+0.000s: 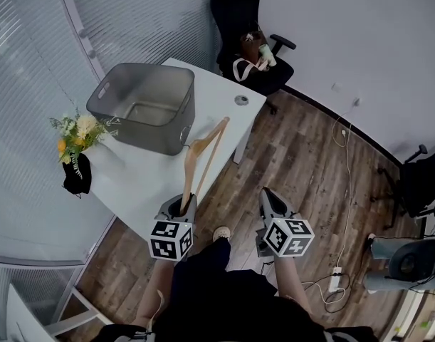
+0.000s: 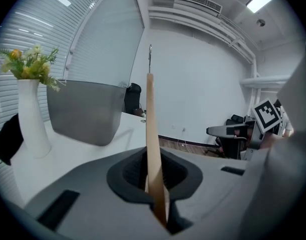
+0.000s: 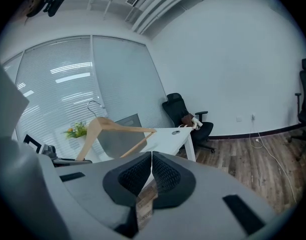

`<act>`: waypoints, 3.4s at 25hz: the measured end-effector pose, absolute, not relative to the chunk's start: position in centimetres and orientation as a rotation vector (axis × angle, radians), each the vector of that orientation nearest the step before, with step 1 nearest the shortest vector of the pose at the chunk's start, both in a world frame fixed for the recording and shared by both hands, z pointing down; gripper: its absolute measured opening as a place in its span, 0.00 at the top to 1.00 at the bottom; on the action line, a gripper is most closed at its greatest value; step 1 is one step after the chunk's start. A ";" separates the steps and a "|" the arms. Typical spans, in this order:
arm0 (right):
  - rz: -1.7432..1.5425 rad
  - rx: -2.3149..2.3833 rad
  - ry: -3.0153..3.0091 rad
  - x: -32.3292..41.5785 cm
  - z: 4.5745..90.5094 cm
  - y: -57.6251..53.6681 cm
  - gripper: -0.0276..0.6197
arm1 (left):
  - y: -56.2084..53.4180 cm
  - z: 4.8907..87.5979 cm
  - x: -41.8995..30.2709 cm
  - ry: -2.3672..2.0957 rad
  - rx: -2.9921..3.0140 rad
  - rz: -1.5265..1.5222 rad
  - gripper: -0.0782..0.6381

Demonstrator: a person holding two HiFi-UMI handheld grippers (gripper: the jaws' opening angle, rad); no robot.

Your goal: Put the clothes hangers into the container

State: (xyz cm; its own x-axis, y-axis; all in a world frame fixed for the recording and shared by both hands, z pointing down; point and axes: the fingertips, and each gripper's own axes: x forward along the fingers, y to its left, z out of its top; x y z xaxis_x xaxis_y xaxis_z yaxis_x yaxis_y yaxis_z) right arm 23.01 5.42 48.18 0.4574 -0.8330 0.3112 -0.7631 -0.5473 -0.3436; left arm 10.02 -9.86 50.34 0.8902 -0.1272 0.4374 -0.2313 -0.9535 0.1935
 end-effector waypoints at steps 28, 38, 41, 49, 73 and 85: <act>-0.701 -2.539 1.471 33.7 48.9 -0.9 0.91 | -14.7 51.2 21.0 -0.232 2.824 0.618 0.85; -0.741 -2.486 1.486 34.3 49.8 -2.3 0.91 | -14.4 51.7 21.6 -0.227 2.823 0.646 0.85; -0.742 -2.488 1.488 35.0 49.9 -2.6 0.91 | -14.7 51.4 22.0 -0.233 2.825 0.634 0.85; -0.739 -2.427 1.552 37.3 48.8 -5.0 0.91 | -15.1 49.2 24.2 -0.244 2.852 0.584 0.85; -0.505 -2.166 2.047 45.1 40.3 -19.8 0.91 | -24.1 36.5 30.4 -0.633 2.902 0.216 0.85; -0.486 -1.846 2.373 41.8 38.5 -27.9 0.91 | -28.2 35.4 24.8 -1.110 2.752 0.174 0.85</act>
